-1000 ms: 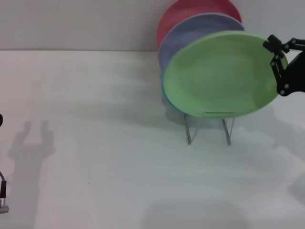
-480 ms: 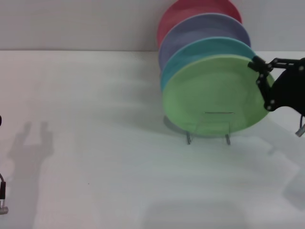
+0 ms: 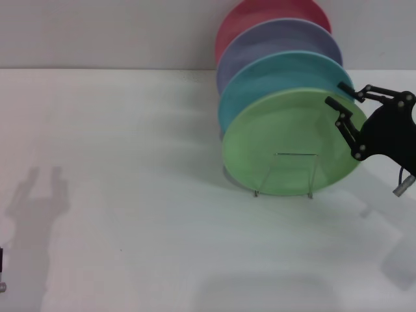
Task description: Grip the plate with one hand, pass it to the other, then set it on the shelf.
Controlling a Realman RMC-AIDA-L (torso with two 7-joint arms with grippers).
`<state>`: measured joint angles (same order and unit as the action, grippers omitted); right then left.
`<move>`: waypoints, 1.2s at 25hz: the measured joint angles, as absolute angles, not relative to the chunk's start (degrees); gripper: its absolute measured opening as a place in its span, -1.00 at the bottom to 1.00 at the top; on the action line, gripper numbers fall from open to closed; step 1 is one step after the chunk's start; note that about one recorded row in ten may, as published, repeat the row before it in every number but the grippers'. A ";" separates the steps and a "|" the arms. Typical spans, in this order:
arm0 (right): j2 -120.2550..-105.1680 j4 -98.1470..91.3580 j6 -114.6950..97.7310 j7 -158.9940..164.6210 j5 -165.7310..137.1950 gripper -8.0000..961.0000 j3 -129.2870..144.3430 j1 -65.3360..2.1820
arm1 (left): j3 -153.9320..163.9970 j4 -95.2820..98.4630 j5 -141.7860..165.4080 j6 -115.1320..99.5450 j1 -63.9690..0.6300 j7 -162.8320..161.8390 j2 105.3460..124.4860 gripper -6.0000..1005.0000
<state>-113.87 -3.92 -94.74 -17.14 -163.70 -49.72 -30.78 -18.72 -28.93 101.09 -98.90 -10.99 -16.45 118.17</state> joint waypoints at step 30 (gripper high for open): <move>-115.95 -5.88 -96.39 32.14 -118.74 0.41 -51.33 -24.41 | -17.51 -15.73 101.16 -90.58 -18.39 -5.52 118.42 0.19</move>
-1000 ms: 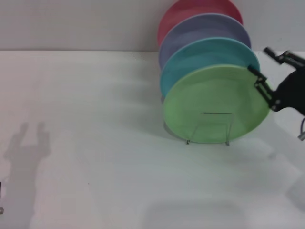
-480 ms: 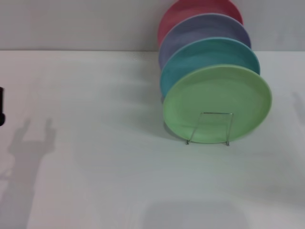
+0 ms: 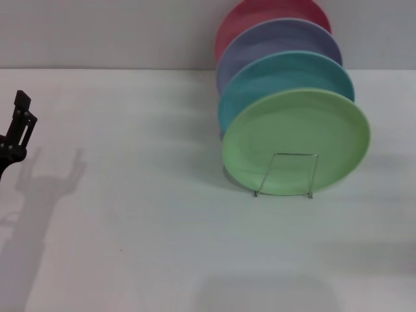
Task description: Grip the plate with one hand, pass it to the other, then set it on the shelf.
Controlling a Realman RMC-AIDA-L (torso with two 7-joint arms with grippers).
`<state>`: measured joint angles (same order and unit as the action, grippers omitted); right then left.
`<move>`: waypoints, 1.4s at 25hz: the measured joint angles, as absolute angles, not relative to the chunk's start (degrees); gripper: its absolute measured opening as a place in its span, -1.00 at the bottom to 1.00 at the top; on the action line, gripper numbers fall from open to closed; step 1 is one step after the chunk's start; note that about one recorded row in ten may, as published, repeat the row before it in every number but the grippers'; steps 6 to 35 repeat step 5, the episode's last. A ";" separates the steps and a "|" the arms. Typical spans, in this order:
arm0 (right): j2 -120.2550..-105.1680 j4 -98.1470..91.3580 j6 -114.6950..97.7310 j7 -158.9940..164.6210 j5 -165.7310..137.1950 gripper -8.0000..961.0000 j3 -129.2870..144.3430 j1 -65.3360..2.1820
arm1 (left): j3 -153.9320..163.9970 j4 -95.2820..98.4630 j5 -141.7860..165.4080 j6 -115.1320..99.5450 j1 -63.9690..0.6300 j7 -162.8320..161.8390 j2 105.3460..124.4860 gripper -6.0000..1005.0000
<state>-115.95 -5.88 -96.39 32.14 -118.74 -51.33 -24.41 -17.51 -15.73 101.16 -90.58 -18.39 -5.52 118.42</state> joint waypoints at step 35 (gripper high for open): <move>-116.99 -4.55 -92.13 26.46 -117.88 0.62 -51.39 -24.48 | -17.57 -14.02 101.02 -90.13 -19.09 -5.73 118.38 0.19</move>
